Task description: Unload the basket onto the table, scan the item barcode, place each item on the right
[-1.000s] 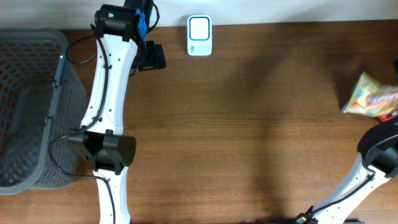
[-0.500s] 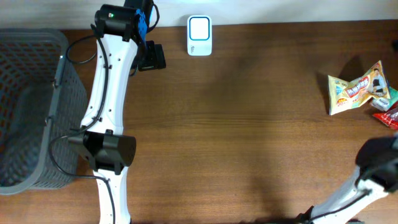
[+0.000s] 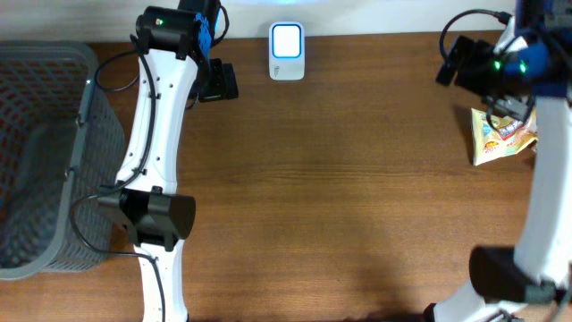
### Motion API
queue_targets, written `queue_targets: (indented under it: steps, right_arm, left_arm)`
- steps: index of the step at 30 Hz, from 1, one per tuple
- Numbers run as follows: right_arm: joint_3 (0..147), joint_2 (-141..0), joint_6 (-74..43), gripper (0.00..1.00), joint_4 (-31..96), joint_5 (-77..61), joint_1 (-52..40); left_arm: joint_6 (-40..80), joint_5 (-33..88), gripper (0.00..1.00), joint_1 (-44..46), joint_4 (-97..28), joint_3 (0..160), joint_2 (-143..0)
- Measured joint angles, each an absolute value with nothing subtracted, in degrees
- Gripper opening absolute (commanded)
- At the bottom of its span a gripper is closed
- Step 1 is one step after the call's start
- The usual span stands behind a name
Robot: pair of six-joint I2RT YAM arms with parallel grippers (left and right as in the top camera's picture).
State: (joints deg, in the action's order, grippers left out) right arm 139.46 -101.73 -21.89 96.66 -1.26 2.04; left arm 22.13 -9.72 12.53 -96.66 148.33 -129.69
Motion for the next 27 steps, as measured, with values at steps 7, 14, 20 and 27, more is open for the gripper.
queue_targets:
  steps: [7, 14, 20, 27]
  right_arm:
    - [130.21, -80.47, -17.52, 0.99, 96.18, -0.95, -6.5]
    - [101.45, -60.01, -17.12, 0.99, 87.09, -0.05, -12.88]
    - [87.11, -50.39, -17.12, 0.99, 87.74, -0.56, -12.97]
    - [83.33, -50.39, -17.15, 0.99, 87.72, -0.54, -12.97]
  left_arm:
    - [22.15, -9.69, 0.99, 12.53, -96.68, 148.33, -129.69]
    - [22.13, -9.72, 0.99, 12.58, -96.64, 148.29, -129.69]
    - [22.13, -9.72, 0.99, 12.58, -96.68, 148.29, -129.71]
    - [22.13, -9.74, 0.99, 12.58, -96.68, 148.29, -129.71]
